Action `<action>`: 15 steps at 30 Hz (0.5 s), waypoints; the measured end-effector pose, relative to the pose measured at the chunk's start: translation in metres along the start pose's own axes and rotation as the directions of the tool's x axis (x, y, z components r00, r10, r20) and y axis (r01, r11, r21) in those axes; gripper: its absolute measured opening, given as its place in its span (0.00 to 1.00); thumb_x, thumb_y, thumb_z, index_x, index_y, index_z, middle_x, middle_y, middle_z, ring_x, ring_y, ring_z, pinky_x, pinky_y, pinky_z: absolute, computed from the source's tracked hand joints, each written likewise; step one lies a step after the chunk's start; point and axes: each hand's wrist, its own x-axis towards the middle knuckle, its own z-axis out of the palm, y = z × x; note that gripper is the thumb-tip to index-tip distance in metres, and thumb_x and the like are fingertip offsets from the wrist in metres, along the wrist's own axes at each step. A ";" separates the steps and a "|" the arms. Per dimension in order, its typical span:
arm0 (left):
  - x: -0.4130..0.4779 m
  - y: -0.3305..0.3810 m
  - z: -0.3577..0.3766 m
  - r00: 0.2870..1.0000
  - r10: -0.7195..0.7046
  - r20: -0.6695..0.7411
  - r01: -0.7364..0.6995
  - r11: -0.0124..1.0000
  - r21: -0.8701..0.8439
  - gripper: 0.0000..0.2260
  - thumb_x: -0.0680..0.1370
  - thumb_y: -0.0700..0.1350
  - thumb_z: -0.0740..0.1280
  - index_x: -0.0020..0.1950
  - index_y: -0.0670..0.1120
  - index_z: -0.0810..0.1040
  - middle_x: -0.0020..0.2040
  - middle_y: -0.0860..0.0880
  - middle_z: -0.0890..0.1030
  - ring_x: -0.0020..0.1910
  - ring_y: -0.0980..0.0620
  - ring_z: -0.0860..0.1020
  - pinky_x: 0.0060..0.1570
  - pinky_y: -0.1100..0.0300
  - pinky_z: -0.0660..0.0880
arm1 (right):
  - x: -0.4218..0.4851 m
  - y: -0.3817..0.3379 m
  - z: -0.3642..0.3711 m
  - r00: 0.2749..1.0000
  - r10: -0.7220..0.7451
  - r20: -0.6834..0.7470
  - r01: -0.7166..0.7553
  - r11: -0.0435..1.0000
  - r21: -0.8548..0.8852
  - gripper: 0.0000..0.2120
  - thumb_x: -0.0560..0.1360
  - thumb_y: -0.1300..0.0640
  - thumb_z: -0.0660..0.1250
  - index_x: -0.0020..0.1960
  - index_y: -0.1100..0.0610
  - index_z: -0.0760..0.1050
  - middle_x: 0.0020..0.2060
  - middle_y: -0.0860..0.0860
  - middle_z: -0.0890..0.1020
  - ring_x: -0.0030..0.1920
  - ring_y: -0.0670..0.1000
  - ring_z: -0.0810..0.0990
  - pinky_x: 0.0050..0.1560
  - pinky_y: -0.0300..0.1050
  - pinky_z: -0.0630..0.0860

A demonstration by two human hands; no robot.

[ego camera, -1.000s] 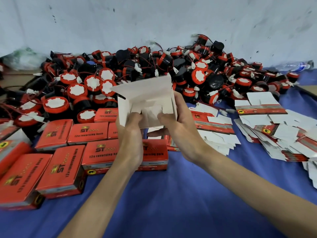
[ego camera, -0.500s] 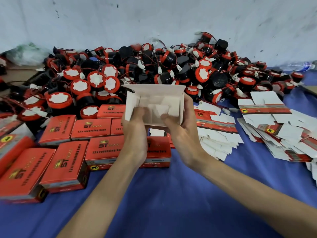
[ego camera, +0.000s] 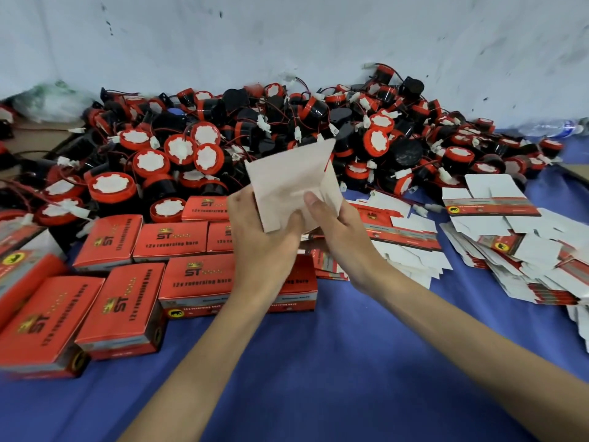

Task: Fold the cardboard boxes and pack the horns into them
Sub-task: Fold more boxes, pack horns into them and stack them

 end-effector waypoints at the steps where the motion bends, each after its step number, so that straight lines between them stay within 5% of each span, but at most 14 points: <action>1: -0.001 0.002 0.001 0.997 0.071 0.012 -0.072 0.993 0.098 0.18 0.70 0.55 0.71 0.55 0.66 0.68 0.59 0.55 0.71 0.57 0.59 0.75 0.53 0.61 0.76 | 0.001 0.001 -0.001 0.999 0.031 0.013 -0.030 0.999 -0.013 0.16 0.81 0.48 0.58 0.62 0.56 0.75 0.49 0.53 0.85 0.48 0.49 0.84 0.47 0.47 0.80; 5: -0.001 0.008 -0.008 0.977 0.118 0.176 -0.158 0.960 0.233 0.30 0.63 0.64 0.73 0.60 0.57 0.67 0.57 0.56 0.75 0.57 0.57 0.76 0.54 0.54 0.76 | 0.007 0.000 -0.016 0.989 0.089 0.115 -0.081 0.994 -0.068 0.28 0.74 0.30 0.51 0.53 0.48 0.79 0.46 0.50 0.86 0.46 0.50 0.85 0.41 0.38 0.79; 9: 0.006 0.009 -0.031 0.982 0.114 0.148 -0.158 0.931 0.329 0.31 0.58 0.66 0.75 0.53 0.59 0.67 0.48 0.62 0.77 0.51 0.67 0.76 0.43 0.67 0.73 | 0.031 -0.004 -0.050 0.931 0.136 0.339 -0.055 0.970 -0.238 0.46 0.62 0.18 0.47 0.59 0.51 0.76 0.49 0.48 0.85 0.49 0.53 0.84 0.49 0.47 0.81; 10: 0.005 0.008 -0.036 0.980 0.088 0.178 -0.145 0.929 0.340 0.32 0.57 0.66 0.77 0.53 0.59 0.66 0.48 0.64 0.76 0.51 0.68 0.75 0.43 0.69 0.72 | 0.043 -0.004 -0.058 0.959 0.083 0.269 -0.007 0.962 -0.274 0.45 0.62 0.19 0.51 0.61 0.51 0.76 0.49 0.49 0.85 0.50 0.53 0.84 0.47 0.47 0.81; 12: -0.002 0.004 -0.042 0.964 0.031 0.263 -0.130 0.921 0.368 0.32 0.57 0.65 0.77 0.54 0.62 0.65 0.49 0.65 0.75 0.52 0.68 0.74 0.43 0.70 0.71 | 0.076 0.002 -0.079 0.993 -0.080 -0.093 0.033 0.905 -0.423 0.38 0.67 0.28 0.63 0.66 0.54 0.73 0.53 0.51 0.82 0.56 0.54 0.81 0.53 0.46 0.78; 15: -0.012 0.000 -0.042 0.926 0.022 0.376 -0.199 0.877 0.438 0.31 0.58 0.68 0.74 0.55 0.66 0.63 0.50 0.66 0.75 0.51 0.63 0.75 0.46 0.65 0.72 | 0.124 0.012 -0.108 0.867 -0.155 -0.473 -0.220 0.734 -0.643 0.35 0.74 0.45 0.70 0.74 0.59 0.61 0.68 0.59 0.66 0.69 0.60 0.66 0.68 0.53 0.66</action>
